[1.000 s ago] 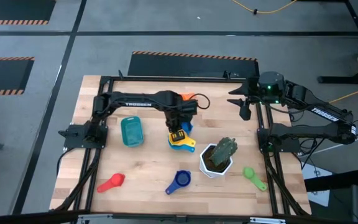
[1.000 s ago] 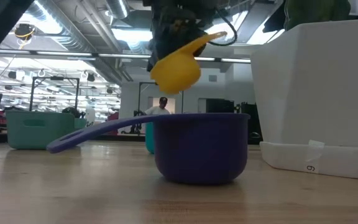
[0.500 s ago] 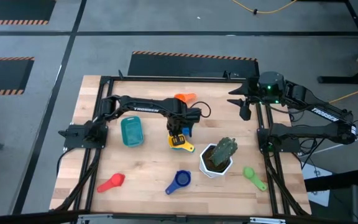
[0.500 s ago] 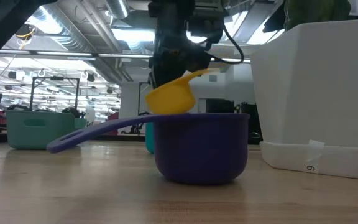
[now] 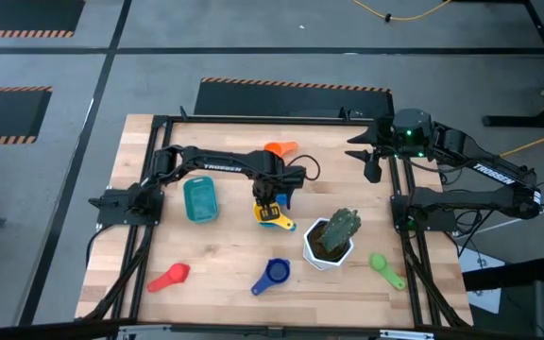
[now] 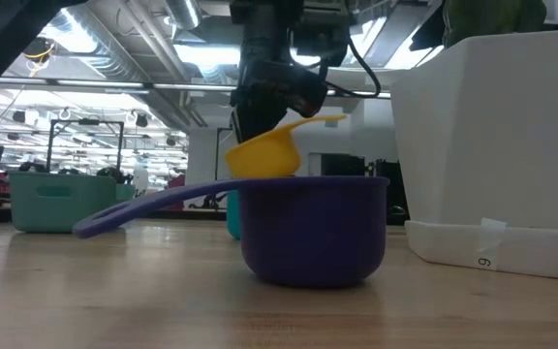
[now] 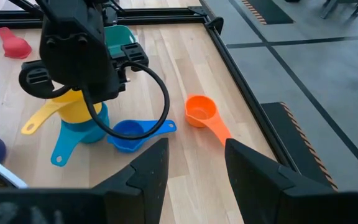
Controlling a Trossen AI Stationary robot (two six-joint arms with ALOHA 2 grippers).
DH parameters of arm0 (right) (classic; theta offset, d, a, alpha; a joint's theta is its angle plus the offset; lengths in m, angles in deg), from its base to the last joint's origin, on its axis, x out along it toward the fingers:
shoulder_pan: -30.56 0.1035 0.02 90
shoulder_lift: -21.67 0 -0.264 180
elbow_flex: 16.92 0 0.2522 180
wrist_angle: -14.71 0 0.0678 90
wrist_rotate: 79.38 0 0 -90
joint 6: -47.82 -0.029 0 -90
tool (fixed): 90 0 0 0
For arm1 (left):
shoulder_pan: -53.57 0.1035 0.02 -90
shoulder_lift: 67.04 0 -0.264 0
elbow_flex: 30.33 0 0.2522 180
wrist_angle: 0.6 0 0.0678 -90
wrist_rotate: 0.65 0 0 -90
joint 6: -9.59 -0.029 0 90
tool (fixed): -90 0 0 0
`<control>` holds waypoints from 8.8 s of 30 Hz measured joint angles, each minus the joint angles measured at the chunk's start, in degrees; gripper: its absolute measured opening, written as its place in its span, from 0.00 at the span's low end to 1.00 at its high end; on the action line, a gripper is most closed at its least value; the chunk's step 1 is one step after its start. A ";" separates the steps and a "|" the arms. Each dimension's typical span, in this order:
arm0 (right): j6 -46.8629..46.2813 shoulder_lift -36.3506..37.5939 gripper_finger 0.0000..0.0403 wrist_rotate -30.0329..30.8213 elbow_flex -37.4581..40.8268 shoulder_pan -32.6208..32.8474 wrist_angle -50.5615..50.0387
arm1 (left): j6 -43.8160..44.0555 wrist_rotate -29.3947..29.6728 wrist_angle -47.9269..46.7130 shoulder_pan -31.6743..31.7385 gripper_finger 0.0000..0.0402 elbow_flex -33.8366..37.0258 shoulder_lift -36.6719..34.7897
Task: Nest measuring cups in basket
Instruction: Stack the yellow measuring cup on top of the light blue measuring cup, then stack the dark blue measuring cup on top of the yellow measuring cup, then stack the orange measuring cup on top of the dark blue measuring cup
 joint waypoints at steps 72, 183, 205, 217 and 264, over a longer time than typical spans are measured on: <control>-0.22 -0.02 0.40 0.00 -0.04 0.02 -1.07 | -1.95 1.47 12.58 -12.79 0.26 -0.02 -3.48; 0.24 -0.02 0.40 0.09 -0.04 0.04 -3.53 | 80.28 29.01 -4.19 -16.55 0.01 0.20 -3.63; 0.35 -0.01 0.40 0.09 -0.04 0.03 -3.93 | 85.35 25.63 -3.30 -14.34 0.05 0.20 -0.72; 0.37 -0.02 0.40 0.09 -0.04 0.02 -3.91 | 85.04 24.28 -4.37 -13.28 0.20 0.20 -0.74; -0.07 -0.01 0.40 0.09 0.00 0.04 -4.22 | 23.01 15.54 9.12 2.88 0.10 0.04 -11.26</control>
